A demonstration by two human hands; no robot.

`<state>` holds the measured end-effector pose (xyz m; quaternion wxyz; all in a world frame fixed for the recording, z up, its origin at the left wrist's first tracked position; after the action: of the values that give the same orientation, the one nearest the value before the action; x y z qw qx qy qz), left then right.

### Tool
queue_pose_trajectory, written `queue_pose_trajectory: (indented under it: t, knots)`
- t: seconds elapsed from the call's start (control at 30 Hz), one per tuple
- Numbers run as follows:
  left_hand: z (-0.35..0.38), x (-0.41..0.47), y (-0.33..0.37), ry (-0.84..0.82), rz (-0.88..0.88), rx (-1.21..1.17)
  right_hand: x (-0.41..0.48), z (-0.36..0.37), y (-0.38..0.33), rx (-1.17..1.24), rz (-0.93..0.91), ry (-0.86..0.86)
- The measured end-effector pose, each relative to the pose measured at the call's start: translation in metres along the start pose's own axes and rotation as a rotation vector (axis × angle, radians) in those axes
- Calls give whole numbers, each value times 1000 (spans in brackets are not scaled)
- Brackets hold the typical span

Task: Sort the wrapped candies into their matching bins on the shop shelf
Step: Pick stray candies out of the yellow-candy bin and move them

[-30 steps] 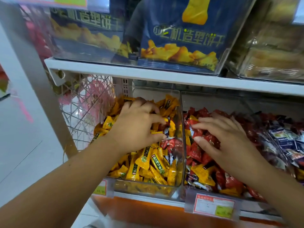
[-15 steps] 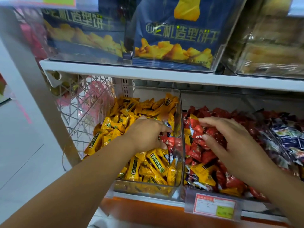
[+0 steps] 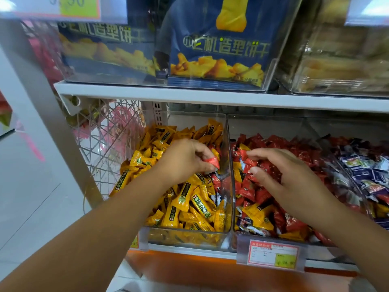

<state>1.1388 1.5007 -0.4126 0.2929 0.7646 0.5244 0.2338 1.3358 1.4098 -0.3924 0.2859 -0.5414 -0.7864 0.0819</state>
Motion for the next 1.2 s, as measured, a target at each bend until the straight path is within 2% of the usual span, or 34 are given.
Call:
queue_pose_trajectory:
  t: [0.13,0.2,0.33,0.47,0.57,0.67,0.73,0.9,0.97,1.1,1.2]
  knots:
    - [-25,-12,1,70,-90,-258,-1,-2,1,-1,5,-2]
    - [-28,-18,8,50,-98,-350,-2,-3,0,11,4,6]
    - [-14,-27,39,-39,-32,-464,-2,-3,-6,100,-26,28]
    - [6,-24,68,42,49,-471,-1,-3,-9,188,-50,47]
    - [18,-16,82,124,76,-336,-2,-17,2,210,-15,128]
    - [23,-10,91,69,95,-3,-6,-32,22,143,97,170]
    - [11,-6,86,60,72,85,-9,-35,29,77,144,134]
    - [-17,0,35,141,-41,124,-5,-18,16,-9,9,55]
    - [-13,-2,13,111,-65,222,-1,-5,8,-34,-64,14]
    - [-5,0,-6,29,3,494,2,12,-6,-59,-110,-95]
    - [-9,6,-9,-33,9,548,3,19,-6,-67,-116,-148]
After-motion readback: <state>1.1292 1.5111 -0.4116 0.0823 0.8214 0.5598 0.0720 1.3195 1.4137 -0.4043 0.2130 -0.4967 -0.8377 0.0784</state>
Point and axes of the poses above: each hand's wrist, its own x-axis towards the middle knuckle, its own z-axis out of the palm, y = z × x, the point moved 4 cm from there along x, towards the middle knuckle, and after that the axes turned 6 degrees about -z, right-handed, at the moved point
